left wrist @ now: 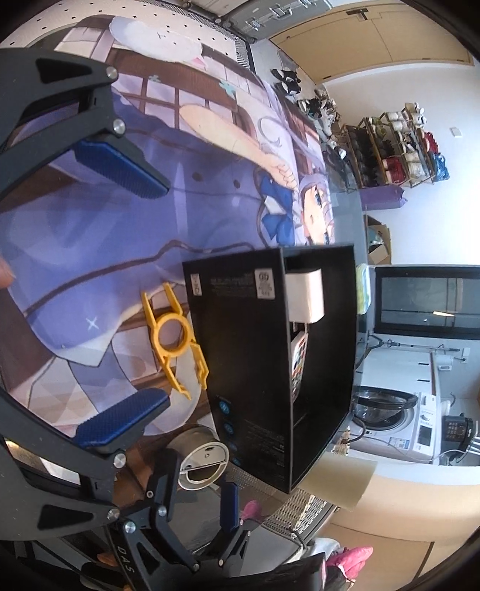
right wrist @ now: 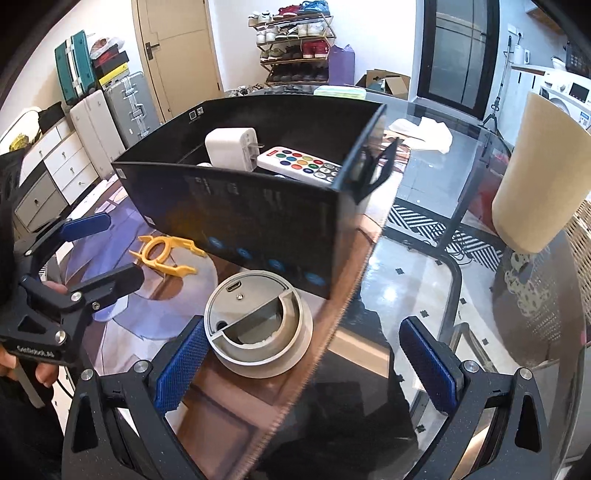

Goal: Organize rigid objects
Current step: 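Move the left tool to the yellow opener while the right tool approaches the silver tape roll, then close the left tool on the yellow opener while the right tool grasps the tape roll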

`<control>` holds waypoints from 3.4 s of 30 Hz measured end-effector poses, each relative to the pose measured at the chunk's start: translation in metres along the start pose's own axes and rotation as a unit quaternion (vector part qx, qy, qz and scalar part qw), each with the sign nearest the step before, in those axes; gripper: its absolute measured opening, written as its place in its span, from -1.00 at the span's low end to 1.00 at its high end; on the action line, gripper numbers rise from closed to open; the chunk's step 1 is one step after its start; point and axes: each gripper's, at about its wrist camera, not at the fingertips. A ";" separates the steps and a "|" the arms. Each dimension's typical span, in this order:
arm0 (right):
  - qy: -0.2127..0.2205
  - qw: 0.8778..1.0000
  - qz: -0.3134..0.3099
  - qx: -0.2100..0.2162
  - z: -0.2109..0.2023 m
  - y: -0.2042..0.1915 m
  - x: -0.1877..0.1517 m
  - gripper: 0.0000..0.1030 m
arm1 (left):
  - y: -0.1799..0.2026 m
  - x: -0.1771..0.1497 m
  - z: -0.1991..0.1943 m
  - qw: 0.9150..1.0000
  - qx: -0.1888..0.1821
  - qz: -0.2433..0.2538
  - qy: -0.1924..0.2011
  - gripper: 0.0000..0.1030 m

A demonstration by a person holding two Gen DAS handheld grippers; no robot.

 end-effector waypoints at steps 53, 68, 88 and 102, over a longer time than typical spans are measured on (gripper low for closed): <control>0.010 0.998 -0.047 0.030 -0.015 -0.003 -0.009 0.30 | 0.004 0.016 0.030 0.998 0.039 -0.026 -0.047 1.00; 0.020 0.998 -0.054 0.034 -0.015 -0.006 -0.011 0.14 | 0.009 0.015 0.028 0.998 0.030 -0.016 -0.048 1.00; 0.020 0.998 -0.057 0.033 -0.016 -0.007 -0.010 0.14 | 0.023 0.009 0.014 1.000 0.008 0.017 -0.020 0.52; 0.026 0.997 -0.063 0.024 -0.021 -0.007 -0.010 0.05 | 0.023 0.002 -0.001 1.000 0.001 0.016 0.018 0.52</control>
Point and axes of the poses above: each gripper's, at about its wrist camera, not at the fingertips, and z roughly the way its jaws point, y to its right, x to its top
